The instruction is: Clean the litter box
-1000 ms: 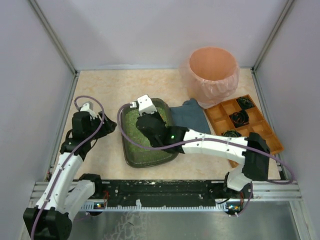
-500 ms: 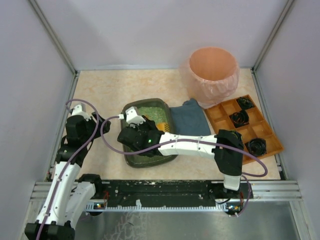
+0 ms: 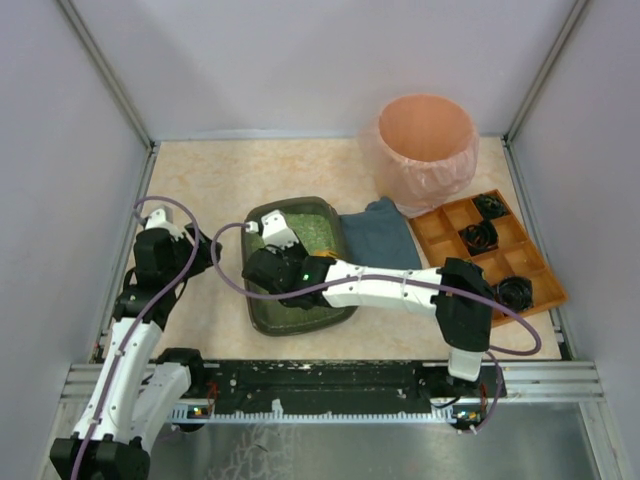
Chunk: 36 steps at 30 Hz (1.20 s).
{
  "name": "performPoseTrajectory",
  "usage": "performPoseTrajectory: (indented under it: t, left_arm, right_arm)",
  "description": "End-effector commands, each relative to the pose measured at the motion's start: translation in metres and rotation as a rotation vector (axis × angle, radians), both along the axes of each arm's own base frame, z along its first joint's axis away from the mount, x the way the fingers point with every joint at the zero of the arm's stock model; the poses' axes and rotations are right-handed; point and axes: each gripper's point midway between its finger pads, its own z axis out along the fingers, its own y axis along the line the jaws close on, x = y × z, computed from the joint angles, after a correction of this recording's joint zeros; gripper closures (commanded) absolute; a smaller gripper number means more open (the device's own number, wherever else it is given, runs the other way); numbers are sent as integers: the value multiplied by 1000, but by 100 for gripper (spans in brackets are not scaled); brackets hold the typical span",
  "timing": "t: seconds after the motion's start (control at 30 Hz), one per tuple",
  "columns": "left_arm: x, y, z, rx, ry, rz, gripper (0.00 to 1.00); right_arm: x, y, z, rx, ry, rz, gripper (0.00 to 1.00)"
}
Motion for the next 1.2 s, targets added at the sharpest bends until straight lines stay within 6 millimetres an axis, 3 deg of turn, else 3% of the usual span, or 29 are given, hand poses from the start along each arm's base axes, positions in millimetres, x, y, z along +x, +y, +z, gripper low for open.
performPoseTrajectory:
  t: [0.0, 0.17, 0.23, 0.67, 0.83, 1.17]
  left_arm:
    - [4, -1, 5, -1, -22, -16, 28]
    - [4, -4, 3, -8, -15, -31, 28]
    - [4, -5, 2, -8, -16, -35, 28]
    - [5, -7, -1, -11, -2, -49, 28]
    - [5, -8, -2, -13, 0, -52, 28]
    - [5, -8, -2, -14, 1, -56, 29]
  right_arm:
    - [-15, 16, -15, 248, 178, 10, 100]
    - [-16, 32, 2, 522, 187, -7, 100]
    - [-16, 34, 18, 624, 173, -12, 100]
    - [-7, 41, 63, 948, 48, 60, 100]
    - [-2, 32, 79, 980, 5, 68, 100]
    - [10, 9, 86, 934, -41, 57, 100]
